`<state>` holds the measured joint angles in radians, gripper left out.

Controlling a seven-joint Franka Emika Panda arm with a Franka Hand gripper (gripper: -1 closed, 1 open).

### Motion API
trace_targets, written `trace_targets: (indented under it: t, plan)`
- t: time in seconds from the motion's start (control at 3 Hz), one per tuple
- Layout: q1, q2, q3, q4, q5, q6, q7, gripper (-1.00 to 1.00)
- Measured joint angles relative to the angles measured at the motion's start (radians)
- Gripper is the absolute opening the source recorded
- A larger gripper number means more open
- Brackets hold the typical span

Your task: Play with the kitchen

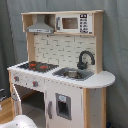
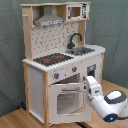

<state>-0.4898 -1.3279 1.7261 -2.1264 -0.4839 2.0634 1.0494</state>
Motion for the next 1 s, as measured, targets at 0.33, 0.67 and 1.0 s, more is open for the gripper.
trace_targets:
  t: [0.33, 0.67, 1.0]
  plan:
    - [0.007, 0.0, -0.012, 0.001, 0.0, -0.022, -0.055, 1.0]
    - [0.024, 0.0, -0.041, 0.0, 0.002, -0.051, -0.172, 1.0]
    - [0.046, 0.0, -0.087, -0.001, 0.003, -0.064, -0.289, 1.0]
